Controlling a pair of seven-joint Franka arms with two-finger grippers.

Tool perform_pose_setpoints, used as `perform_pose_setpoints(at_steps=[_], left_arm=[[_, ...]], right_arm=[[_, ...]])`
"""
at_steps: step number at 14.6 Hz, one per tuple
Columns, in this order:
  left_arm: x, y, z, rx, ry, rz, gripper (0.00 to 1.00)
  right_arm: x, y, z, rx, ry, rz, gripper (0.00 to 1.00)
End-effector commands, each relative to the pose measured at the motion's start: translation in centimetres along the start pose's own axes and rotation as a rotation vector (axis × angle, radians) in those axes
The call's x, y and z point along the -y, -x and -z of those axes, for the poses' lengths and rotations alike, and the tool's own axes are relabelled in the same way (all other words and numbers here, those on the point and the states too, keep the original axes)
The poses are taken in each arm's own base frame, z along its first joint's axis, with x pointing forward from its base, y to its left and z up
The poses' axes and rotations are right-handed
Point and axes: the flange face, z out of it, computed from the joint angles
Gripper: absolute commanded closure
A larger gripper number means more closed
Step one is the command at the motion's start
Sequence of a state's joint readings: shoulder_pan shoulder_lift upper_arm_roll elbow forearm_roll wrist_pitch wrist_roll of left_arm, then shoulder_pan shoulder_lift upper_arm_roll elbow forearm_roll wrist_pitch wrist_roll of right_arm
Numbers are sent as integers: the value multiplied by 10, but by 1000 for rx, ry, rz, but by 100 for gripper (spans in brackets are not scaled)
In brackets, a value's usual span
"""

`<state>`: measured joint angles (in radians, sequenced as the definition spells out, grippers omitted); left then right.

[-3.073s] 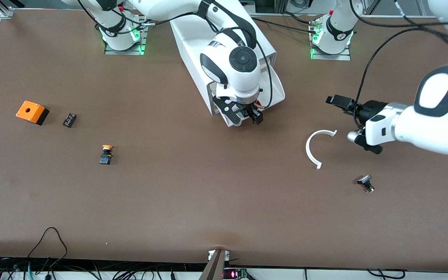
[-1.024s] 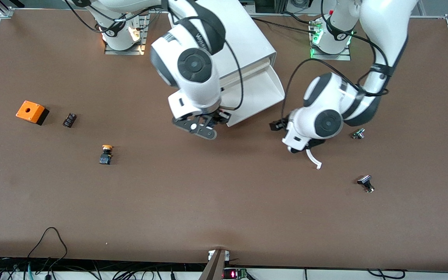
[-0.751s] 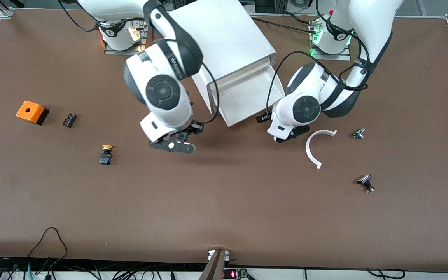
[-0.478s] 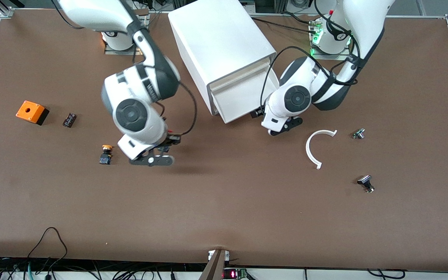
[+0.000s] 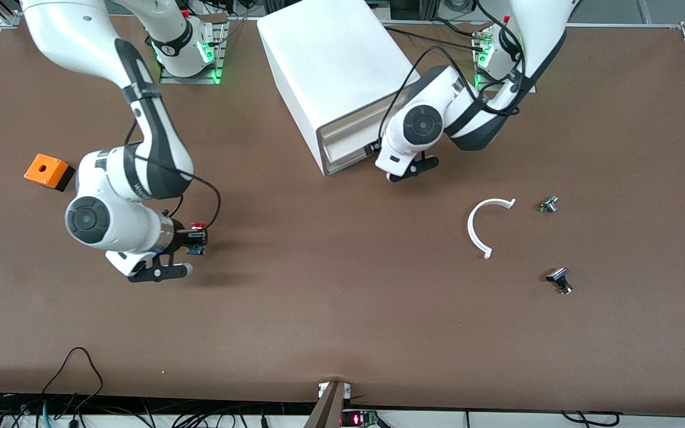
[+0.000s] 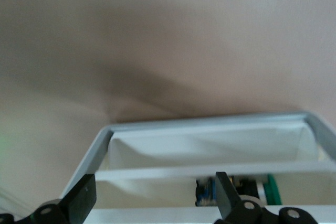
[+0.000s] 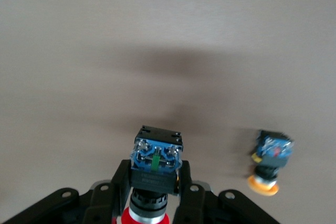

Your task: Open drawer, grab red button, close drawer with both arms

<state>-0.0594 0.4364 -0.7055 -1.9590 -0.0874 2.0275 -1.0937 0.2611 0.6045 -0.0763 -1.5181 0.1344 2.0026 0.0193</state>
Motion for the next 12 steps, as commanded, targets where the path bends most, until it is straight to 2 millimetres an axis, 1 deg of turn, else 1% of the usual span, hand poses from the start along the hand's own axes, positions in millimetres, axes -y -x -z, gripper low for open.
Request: perform_pose_setpoints(at_steps=[1, 3, 4, 6, 7, 8, 9, 10, 11, 12], left_arm=[[5, 13, -2, -11, -11, -3, 0], [5, 12, 0, -12, -7, -3, 1], [6, 8, 3, -13, -1, 2, 0], [14, -9, 15, -13, 14, 16, 0], [16, -18, 30, -23, 25, 23, 0], [19, -30, 52, -28, 39, 41, 0], [24, -39, 73, -23, 42, 55, 1], [29, -51, 100, -22, 53, 60, 0], [33, -58, 124, -30, 71, 40, 0], [40, -67, 145, -46, 79, 0, 0]], right_arm=[[-21, 6, -24, -25, -22, 31, 100], [-27, 4, -46, -14, -45, 13, 100], [-28, 3, -54, -10, -70, 18, 100], [-29, 2, -61, -12, -87, 18, 100], [-30, 1, -70, -7, -87, 14, 100], [-31, -1, -73, -18, -85, 11, 100], [-32, -2, -73, -23, -84, 10, 100], [-34, -1, -76, -19, -83, 7, 99], [-35, -1, -77, -17, -83, 6, 87], [-35, -2, -77, -19, -83, 4, 62]])
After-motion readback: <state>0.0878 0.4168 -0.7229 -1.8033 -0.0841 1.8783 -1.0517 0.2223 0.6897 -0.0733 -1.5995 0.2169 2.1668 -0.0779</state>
